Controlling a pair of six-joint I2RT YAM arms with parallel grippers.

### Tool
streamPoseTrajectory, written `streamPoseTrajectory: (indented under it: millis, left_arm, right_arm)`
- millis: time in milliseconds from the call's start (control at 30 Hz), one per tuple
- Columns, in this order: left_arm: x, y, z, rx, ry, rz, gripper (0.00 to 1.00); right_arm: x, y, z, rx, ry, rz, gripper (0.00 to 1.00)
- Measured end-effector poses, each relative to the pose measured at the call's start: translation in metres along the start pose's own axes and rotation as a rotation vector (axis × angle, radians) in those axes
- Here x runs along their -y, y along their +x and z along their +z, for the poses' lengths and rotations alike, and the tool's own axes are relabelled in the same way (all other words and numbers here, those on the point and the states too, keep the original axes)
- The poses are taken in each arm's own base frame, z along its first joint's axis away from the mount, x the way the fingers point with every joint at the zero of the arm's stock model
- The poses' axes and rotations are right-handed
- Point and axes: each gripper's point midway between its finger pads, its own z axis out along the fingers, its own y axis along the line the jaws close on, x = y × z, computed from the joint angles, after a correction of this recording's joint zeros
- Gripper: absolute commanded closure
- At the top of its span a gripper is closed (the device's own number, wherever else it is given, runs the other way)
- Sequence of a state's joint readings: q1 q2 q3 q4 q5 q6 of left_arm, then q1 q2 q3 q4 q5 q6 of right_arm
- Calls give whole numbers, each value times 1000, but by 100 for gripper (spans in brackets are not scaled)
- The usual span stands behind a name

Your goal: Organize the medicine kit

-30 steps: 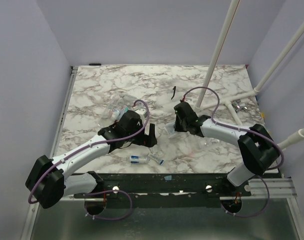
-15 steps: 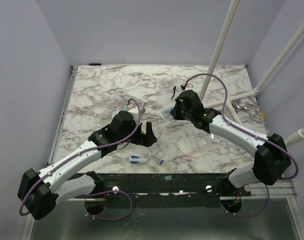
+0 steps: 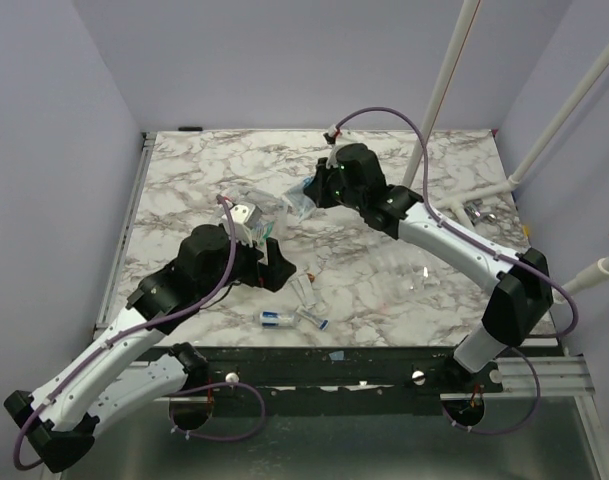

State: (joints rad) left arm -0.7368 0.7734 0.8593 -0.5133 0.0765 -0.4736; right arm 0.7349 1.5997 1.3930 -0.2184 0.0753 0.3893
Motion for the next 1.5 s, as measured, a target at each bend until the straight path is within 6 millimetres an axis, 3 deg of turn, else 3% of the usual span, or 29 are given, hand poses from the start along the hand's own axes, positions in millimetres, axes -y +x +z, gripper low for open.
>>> streamPoseTrajectory:
  millis: [300,533,767,1000,1233,1500]
  left_arm:
    - [-23,-3,-33,65,-113,41,2]
    - [-25,-14,-61,176,-119,41,2]
    - [-30,-14,-79,219,-135,38,2]
    - [-36,-7,-88,230,-149,36,2]
    - [-40,2,-86,212,-158,37,2]
    - [-42,5,-86,212,-162,38,2]
  right_arm:
    - [-69,8,39,-45,-181,-169,99]
    - [-109,13,80,-87,-272,-241,99]
    - [-105,42,128,-192,-249,-257,99]
    - [-83,95,148,-337,-202,-267,97]
    - [-79,108,153,-369,-197,-258,66]
    - [-82,105,152,-361,-198,-230,52]
